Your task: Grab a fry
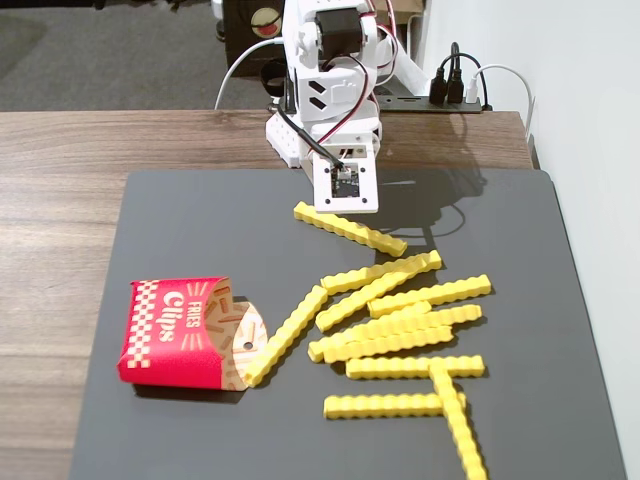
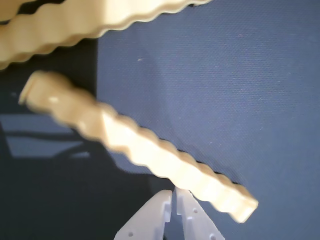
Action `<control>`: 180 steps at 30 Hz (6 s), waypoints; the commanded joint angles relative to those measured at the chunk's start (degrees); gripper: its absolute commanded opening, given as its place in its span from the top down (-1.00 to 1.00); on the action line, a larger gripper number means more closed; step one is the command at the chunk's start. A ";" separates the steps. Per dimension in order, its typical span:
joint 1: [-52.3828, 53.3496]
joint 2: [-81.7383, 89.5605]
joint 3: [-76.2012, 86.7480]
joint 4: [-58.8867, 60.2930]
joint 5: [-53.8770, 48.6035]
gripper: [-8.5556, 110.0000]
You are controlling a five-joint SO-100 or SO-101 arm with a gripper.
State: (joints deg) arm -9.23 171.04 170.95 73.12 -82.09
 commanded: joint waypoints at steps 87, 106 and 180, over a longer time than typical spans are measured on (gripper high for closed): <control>14.94 -43.68 -25.31 -16.44 -93.96 0.48; 15.29 -40.17 -23.73 -11.16 -100.81 0.49; -3.60 -51.33 -68.20 15.82 8.44 0.85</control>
State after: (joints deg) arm -13.36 119.36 105.47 88.68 -74.09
